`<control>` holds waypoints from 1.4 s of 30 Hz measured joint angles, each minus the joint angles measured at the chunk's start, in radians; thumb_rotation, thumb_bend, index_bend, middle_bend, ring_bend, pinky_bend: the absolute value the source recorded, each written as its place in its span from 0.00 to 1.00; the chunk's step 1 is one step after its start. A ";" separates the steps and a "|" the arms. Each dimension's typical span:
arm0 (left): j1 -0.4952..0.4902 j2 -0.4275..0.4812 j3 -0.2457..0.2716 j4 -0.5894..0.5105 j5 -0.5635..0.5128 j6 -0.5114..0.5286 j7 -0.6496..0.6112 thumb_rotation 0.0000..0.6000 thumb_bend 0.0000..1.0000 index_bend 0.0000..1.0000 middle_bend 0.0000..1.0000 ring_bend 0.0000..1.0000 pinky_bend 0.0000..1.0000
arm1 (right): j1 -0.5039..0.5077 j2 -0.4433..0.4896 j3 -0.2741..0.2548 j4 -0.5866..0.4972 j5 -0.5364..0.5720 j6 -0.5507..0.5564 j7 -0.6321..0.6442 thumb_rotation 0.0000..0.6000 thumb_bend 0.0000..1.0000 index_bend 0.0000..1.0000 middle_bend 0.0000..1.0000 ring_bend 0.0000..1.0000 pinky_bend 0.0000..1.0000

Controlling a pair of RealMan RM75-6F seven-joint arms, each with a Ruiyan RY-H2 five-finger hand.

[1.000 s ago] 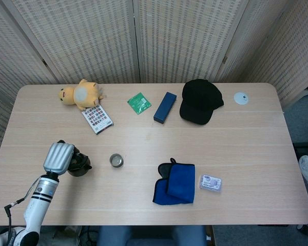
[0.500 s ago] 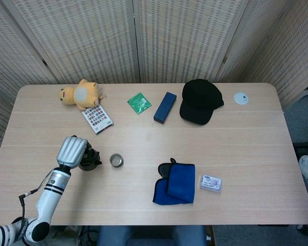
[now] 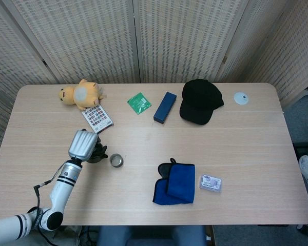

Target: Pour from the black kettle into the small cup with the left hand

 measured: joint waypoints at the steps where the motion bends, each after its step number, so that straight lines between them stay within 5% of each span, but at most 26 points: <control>1: -0.003 -0.005 0.000 0.007 0.000 -0.001 0.002 0.79 0.36 1.00 1.00 1.00 0.52 | -0.001 0.000 0.000 0.000 0.001 0.000 0.000 1.00 0.11 0.02 0.09 0.00 0.00; 16: -0.031 -0.069 0.022 0.090 0.029 0.016 0.048 0.70 0.36 1.00 1.00 1.00 0.52 | -0.006 0.003 -0.002 -0.003 0.004 0.005 0.000 1.00 0.11 0.02 0.09 0.00 0.00; 24: -0.042 -0.090 0.029 0.100 0.054 0.035 0.083 0.71 0.36 1.00 1.00 1.00 0.52 | -0.010 0.005 -0.002 -0.005 0.007 0.009 0.000 1.00 0.11 0.02 0.09 0.00 0.00; 30: -0.047 -0.099 0.041 0.103 0.086 0.052 0.114 0.82 0.36 1.00 1.00 1.00 0.52 | -0.013 0.005 -0.003 -0.003 0.008 0.012 0.003 1.00 0.11 0.02 0.09 0.00 0.00; 42: -0.054 -0.128 0.061 0.126 0.133 0.067 0.163 0.81 0.36 1.00 1.00 1.00 0.52 | -0.018 0.003 -0.004 0.003 0.011 0.014 0.010 1.00 0.11 0.02 0.09 0.00 0.00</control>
